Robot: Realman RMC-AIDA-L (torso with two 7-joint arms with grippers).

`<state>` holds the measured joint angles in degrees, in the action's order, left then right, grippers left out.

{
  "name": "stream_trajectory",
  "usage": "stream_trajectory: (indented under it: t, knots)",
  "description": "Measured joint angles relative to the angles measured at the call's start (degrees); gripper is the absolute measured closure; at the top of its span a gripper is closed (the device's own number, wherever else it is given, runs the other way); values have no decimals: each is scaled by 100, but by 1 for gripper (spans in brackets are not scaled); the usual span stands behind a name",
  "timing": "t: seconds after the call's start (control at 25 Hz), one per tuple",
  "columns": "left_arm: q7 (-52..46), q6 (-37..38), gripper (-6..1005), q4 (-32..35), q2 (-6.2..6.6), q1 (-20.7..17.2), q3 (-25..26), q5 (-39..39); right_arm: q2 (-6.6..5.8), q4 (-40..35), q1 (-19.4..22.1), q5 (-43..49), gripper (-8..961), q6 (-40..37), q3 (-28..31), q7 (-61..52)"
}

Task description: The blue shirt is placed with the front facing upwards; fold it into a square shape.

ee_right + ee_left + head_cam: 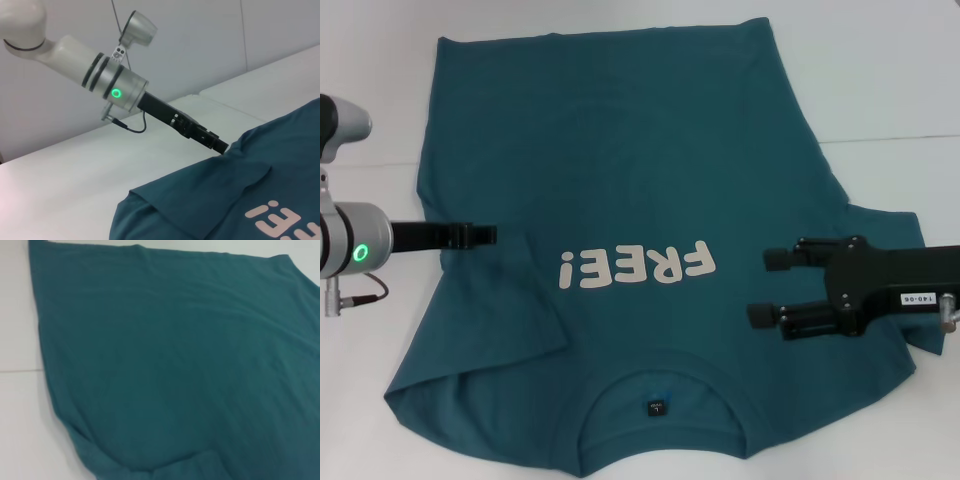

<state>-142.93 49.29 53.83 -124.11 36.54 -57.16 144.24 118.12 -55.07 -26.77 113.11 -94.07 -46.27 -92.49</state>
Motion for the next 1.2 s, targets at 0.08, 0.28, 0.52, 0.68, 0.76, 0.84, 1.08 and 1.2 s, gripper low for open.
stream_trajectory:
  t: [0.08,0.28,0.52,0.68,0.76,0.84,1.08,1.2]
  knots:
    - [18,81,323,269,-4,-120,-50,-18,-6,-2,9,-17,34,-1,63,-12]
    - [555,549,317,1337,-4,-715,-407,-1005,-81,-218,13,-14,34,34,563,-590]
    - [3270,1685,311,1598,8,-1263,-309,-3541,-283,-649,-36,125,35,15,1125,-2120]
    - [4368,2226,237,806,17,-1244,29,-4164,-439,-876,-178,792,36,20,1639,-3562]
    - [4876,2414,165,341,22,-1205,184,-4248,-548,-926,-279,1291,36,-106,1868,-4301]
    - [5251,2499,123,64,22,-1195,234,-4256,-597,-1025,-346,1797,37,-276,2002,-4799]
    - [5590,2480,93,-355,29,-1130,279,-4262,-603,-936,-216,2384,39,-656,2346,-5391]
    - [5745,2444,94,-520,35,-1093,309,-4263,-657,-710,-28,2453,42,-596,2481,-5535]
